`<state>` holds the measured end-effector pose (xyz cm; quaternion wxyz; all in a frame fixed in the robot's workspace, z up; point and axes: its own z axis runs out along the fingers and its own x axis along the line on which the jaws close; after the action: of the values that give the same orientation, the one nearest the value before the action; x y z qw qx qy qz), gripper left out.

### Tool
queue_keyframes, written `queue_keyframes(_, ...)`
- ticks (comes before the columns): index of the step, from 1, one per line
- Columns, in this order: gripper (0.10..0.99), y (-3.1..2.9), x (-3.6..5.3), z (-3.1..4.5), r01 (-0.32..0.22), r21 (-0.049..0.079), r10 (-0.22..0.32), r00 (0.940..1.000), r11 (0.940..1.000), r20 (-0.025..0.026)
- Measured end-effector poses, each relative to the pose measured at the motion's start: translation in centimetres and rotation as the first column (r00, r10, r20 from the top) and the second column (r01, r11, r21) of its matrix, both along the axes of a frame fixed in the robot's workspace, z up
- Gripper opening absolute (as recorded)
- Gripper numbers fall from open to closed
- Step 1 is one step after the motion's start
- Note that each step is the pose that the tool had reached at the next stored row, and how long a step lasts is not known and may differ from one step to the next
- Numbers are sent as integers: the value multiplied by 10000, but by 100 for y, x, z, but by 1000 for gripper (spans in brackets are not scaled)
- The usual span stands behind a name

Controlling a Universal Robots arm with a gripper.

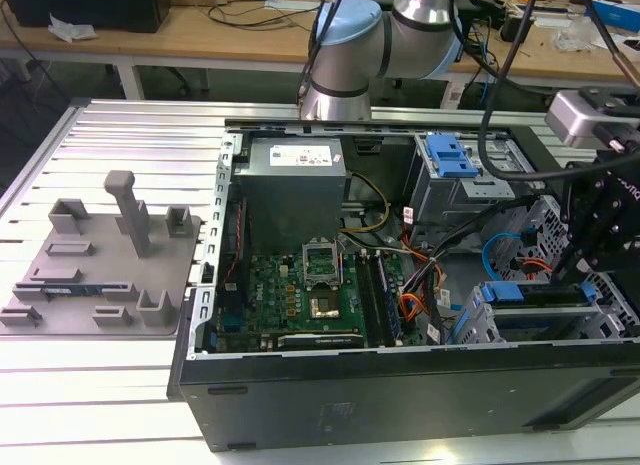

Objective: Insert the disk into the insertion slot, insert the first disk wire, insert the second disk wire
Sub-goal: 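Insert the first disk wire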

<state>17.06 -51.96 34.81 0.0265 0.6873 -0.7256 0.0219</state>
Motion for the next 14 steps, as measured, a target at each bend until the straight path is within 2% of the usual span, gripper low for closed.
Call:
queue_keyframes(2, 169, 0, 0, 0, -252, 64, 252, 9997, 9997, 2)
queue_keyframes(4, 169, -1, 0, 1, -459, 68, 459, 9989, 9989, 1)
queue_keyframes(7, 169, -2, -1, 1, -463, 68, 463, 9989, 9989, 1)
queue_keyframes(14, 169, -9, -1, -6, 5, 67, -5, 10000, 10000, 2)
